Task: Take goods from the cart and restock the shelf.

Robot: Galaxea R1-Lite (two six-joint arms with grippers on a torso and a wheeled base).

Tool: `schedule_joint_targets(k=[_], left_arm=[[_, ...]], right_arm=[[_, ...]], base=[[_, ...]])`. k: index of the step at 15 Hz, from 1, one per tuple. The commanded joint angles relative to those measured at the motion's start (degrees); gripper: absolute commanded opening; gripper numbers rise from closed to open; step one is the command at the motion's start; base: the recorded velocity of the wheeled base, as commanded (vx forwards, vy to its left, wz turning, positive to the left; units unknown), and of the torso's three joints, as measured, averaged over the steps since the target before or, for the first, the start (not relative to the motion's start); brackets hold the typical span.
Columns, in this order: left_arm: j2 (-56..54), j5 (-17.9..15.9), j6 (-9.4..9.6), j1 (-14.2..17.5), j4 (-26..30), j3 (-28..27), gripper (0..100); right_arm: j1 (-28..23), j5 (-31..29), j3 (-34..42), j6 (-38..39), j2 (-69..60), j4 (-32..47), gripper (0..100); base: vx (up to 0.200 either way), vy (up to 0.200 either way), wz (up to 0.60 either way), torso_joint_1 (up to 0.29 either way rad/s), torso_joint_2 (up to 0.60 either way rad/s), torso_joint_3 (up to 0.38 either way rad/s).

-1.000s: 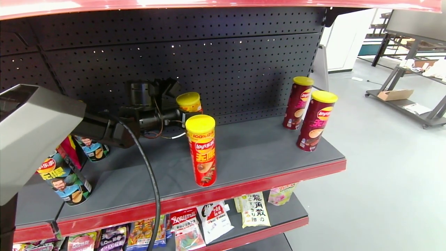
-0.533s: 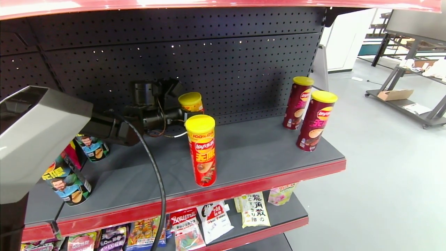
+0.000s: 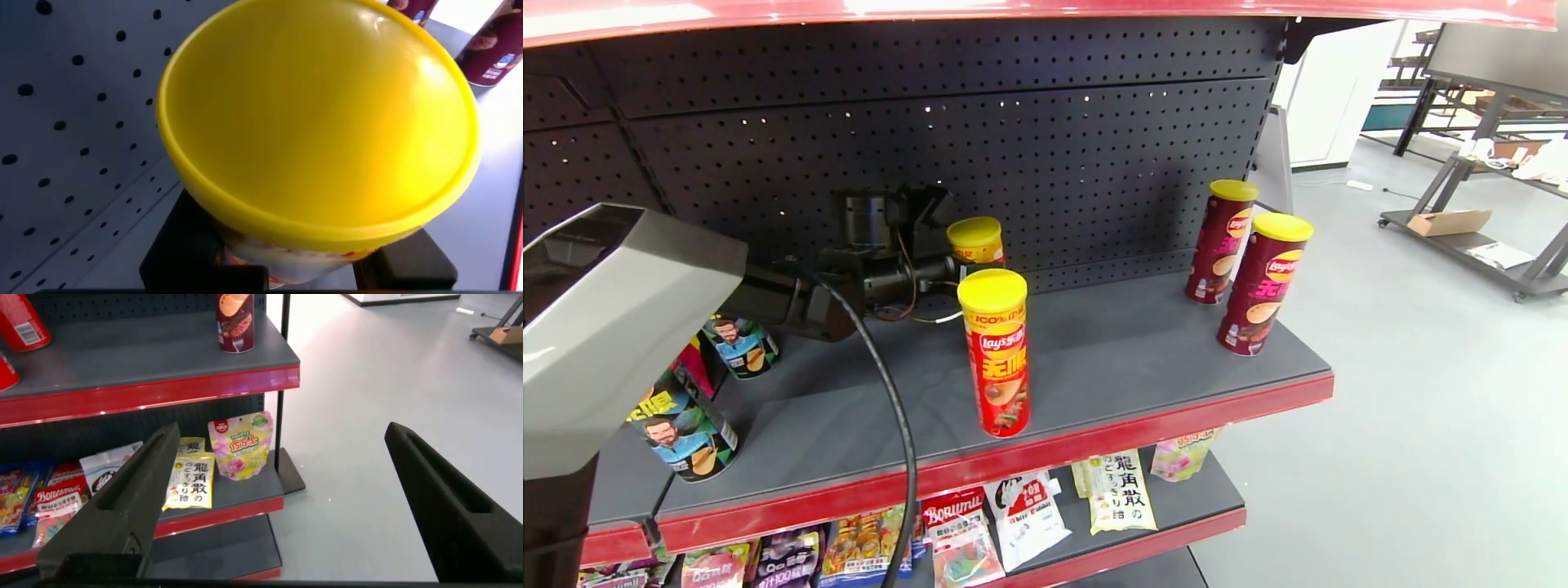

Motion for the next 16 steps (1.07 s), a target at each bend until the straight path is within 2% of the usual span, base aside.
schedule_joint_targets(k=[1, 5, 13, 16], left_arm=[[0.1, -0.2, -0.01, 0.0, 1.5, -0.6, 0], [-0.1, -0.2, -0.18, 0.0, 3.4, -2.5, 0], [-1.7, -0.1, -0.09, 0.2, 8.0, -2.2, 0], [-1.7, -0.1, -0.01, 0.4, 8.0, -2.1, 0]], right_arm=[[0.0, 0.0, 0.0, 0.0, 0.1, -0.1, 100], [0.0, 0.0, 0.0, 0.0, 0.1, -0.1, 100], [0.0, 0.0, 0.0, 0.0, 0.1, -0.1, 100], [0.0, 0.0, 0.0, 0.0, 0.1, -0.1, 100]], base=[[0.0, 0.0, 0.0, 0.0, 0.0, 0.0], [0.0, 0.0, 0.0, 0.0, 0.0, 0.0], [0.0, 0.0, 0.0, 0.0, 0.0, 0.0], [0.0, 0.0, 0.0, 0.0, 0.0, 0.0]])
